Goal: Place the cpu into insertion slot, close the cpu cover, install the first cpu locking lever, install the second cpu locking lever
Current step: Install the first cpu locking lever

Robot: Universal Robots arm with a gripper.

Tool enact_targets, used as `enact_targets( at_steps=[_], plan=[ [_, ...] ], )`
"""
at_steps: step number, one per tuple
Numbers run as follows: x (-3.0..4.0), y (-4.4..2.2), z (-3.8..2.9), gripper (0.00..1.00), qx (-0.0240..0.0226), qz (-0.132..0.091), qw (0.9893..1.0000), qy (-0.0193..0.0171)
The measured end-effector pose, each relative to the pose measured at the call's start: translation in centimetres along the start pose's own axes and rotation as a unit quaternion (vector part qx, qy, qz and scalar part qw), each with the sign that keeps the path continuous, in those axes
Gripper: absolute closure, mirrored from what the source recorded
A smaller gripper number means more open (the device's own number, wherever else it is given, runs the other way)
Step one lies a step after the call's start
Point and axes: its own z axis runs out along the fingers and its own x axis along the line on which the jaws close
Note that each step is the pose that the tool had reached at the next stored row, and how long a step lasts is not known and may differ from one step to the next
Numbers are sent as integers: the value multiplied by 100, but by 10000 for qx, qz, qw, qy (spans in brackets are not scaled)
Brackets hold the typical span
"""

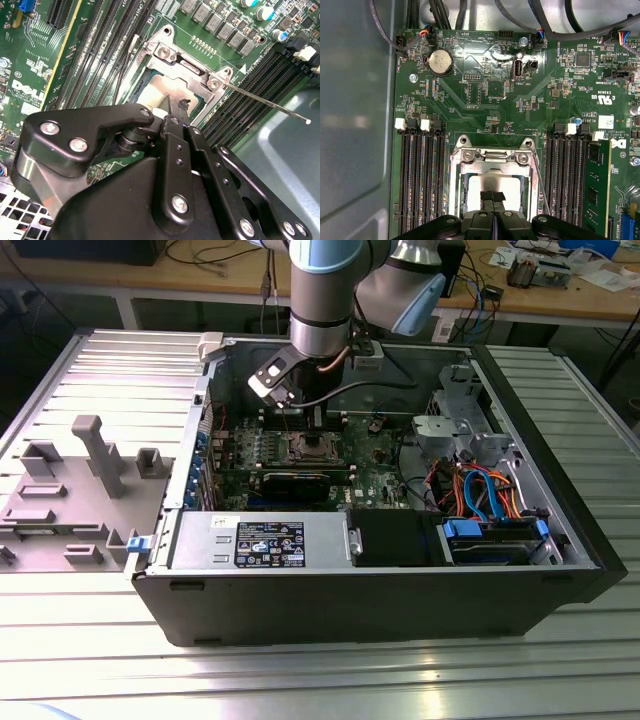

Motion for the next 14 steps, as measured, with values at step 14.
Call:
enact_targets(
  at_steps=[14],
  plan=[
    [1,8,-109,89,0,0,10000,-2]
  ],
)
